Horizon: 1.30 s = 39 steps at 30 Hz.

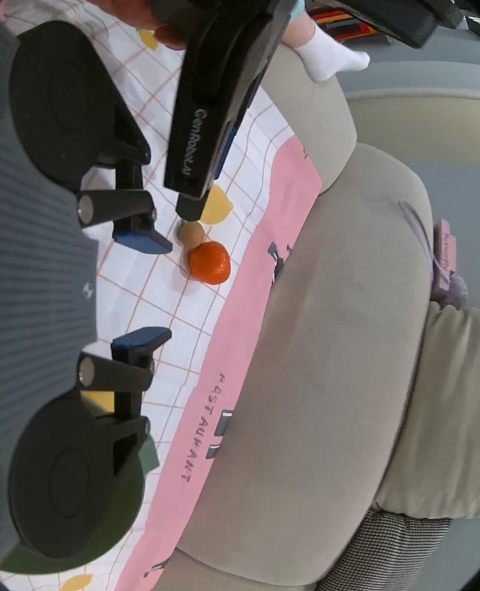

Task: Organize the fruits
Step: 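Withdraw both open tools back toward the remaining fruit, then grasp the brown kiwi with the left tool while the right tool grasps the mandarin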

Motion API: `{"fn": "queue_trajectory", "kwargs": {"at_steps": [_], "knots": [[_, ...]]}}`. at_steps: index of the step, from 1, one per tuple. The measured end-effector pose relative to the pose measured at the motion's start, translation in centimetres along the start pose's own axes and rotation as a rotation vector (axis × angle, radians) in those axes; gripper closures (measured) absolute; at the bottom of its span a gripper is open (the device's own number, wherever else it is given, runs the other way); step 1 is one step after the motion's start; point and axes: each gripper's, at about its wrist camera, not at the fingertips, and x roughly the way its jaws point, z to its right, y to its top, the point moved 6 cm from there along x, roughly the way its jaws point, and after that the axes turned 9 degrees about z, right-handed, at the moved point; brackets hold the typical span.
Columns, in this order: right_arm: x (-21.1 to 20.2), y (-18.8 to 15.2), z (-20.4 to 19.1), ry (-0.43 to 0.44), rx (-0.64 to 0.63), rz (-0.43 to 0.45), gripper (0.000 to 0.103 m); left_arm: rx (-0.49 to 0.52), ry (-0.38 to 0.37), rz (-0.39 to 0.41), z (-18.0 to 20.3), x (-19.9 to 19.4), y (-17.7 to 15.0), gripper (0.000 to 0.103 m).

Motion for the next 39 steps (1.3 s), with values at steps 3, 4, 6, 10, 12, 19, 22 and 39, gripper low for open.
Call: {"fn": "queue_trajectory", "kwargs": {"at_steps": [3,4,6,10,12,19,22,39], "knots": [[1.7,-0.1,0.0,-0.019,0.016,-0.014,0.062,-0.016,0.008,-0.015,-0.6,1.6,-0.3,0.058],[2.3,-0.2,0.0,-0.029,0.021,-0.021,0.062,-0.022,0.007,-0.019,-0.8,2.1,-0.4,0.059],[3.3,-0.5,-0.1,-0.041,0.035,-0.036,0.062,-0.020,0.001,-0.025,-1.0,2.9,-0.6,0.059],[4.7,-1.2,-0.7,-0.049,0.017,-0.046,0.062,-0.030,0.021,-0.041,-1.5,4.4,-0.7,0.059],[5.2,-1.6,-0.8,-0.050,0.016,-0.052,0.062,-0.039,0.021,-0.042,-1.7,5.1,-0.7,0.059],[6.5,-2.2,-0.8,-0.044,0.037,-0.061,0.062,-0.025,0.014,-0.024,-1.5,6.2,-0.5,0.060],[7.0,-2.2,-0.9,-0.045,0.038,-0.064,0.062,-0.033,0.002,-0.020,-1.6,6.5,-0.4,0.069],[10.1,0.2,-3.3,-0.058,-0.100,0.002,0.050,-0.243,0.135,0.003,-7.9,3.9,0.8,0.072]]}}
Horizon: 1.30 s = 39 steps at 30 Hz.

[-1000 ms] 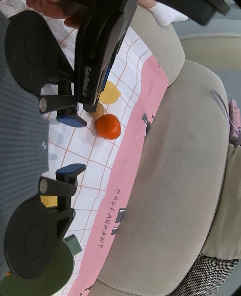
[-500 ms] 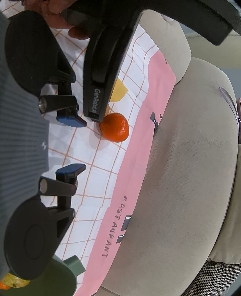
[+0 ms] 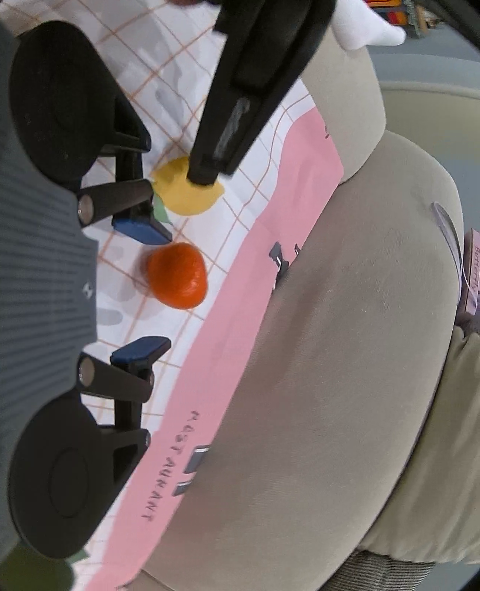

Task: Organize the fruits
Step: 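Grasp the brown kiwi with the left tool while the right tool grasps the mandarin, then carry the kiwi and mandarin over the green colander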

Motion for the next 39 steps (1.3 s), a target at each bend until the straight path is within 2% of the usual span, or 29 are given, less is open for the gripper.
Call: {"fn": "queue_trajectory", "kwargs": {"at_steps": [8,25,32,39], "knots": [[2.3,0.6,-0.5,0.008,0.015,-0.030,0.050,-0.011,0.031,0.020,-0.7,0.2,-0.2,0.072],[4.1,0.3,-1.1,0.009,-0.039,-0.084,0.058,-0.058,0.014,0.016,-0.9,-0.2,0.2,0.072],[3.3,0.7,-1.2,0.019,-0.057,-0.084,0.060,-0.018,-0.006,0.047,0.4,-1.2,0.8,0.073],[0.1,1.5,-0.9,0.029,-0.046,-0.056,0.060,0.031,-0.024,0.071,1.7,-2.8,1.2,0.073]]}}
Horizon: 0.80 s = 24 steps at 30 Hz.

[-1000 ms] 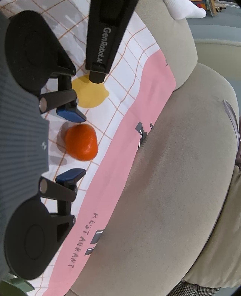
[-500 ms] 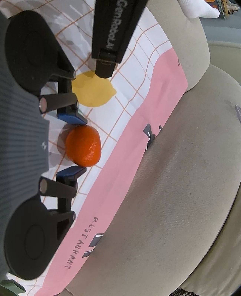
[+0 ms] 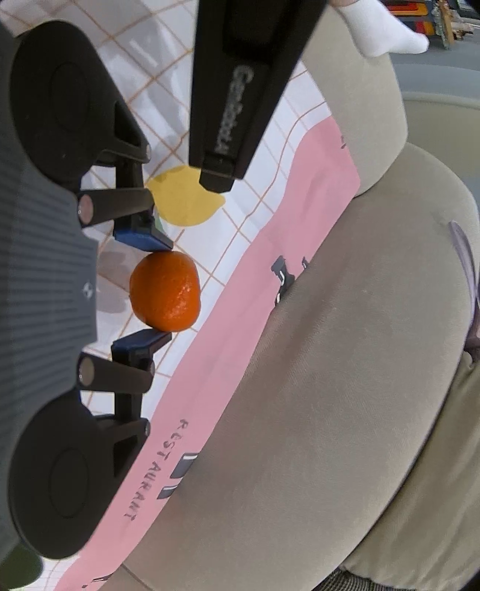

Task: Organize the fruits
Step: 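Carry the kiwi and mandarin over the green colander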

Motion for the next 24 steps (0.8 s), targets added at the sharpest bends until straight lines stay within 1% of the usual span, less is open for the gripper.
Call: {"fn": "queue_trajectory", "kwargs": {"at_steps": [6,11,17,21,24], "knots": [[-3.9,0.0,0.7,0.000,0.019,0.030,0.060,0.024,-0.033,0.012,1.4,-2.1,-0.3,0.072],[-7.6,-0.2,1.2,0.004,0.019,0.062,0.060,0.097,-0.053,0.015,3.2,-4.4,-1.3,0.072],[-11.6,-0.7,2.2,-0.010,0.021,0.100,0.060,0.136,-0.071,0.034,4.8,-6.7,-2.0,0.072],[-14.0,-1.1,3.3,-0.025,0.038,0.120,0.060,0.151,-0.083,0.019,5.7,-7.9,-3.4,0.072],[-15.6,-2.0,4.0,-0.038,0.045,0.128,0.060,0.120,-0.112,-0.010,6.2,-8.7,-4.2,0.072]]}}
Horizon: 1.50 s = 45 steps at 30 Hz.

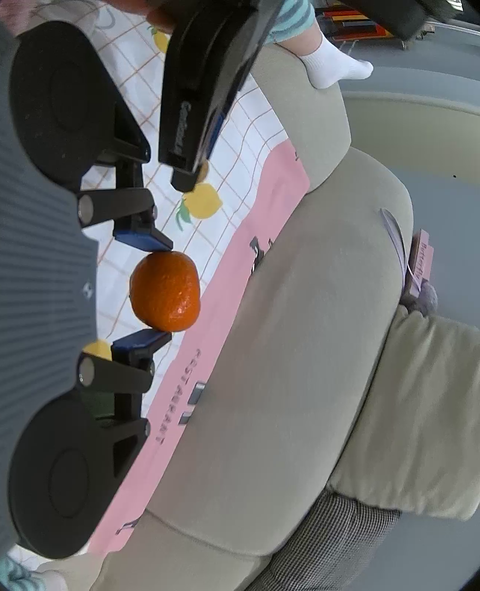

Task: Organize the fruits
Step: 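Carry the kiwi and mandarin over the green colander, then lower both fruits into the colander and open both tools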

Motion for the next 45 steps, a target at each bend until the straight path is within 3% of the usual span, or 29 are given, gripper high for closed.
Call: {"fn": "queue_trajectory", "kwargs": {"at_steps": [4,13,24,31,41,45], "knots": [[-2.0,-1.3,1.2,-0.016,0.015,-0.005,0.060,0.033,-0.007,0.008,1.5,-0.9,-0.3,0.072],[-5.7,-4.8,5.4,-0.087,0.081,-0.019,0.060,0.131,-0.140,0.027,7.5,-2.1,-0.9,0.072],[-7.9,-8.5,10.9,-0.154,0.185,-0.039,0.060,0.305,-0.243,-0.037,14.3,-0.2,-1.8,0.072],[-7.2,-9.7,12.9,-0.128,0.222,-0.076,0.060,0.450,-0.249,-0.103,16.9,2.4,-2.5,0.072],[-3.3,-10.6,14.9,-0.165,0.157,-0.118,0.060,0.739,-0.199,-0.166,18.9,5.9,-3.3,0.072],[-1.8,-11.1,15.8,-0.172,0.161,-0.139,0.060,0.765,-0.199,-0.195,19.0,7.1,-3.7,0.072]]}}
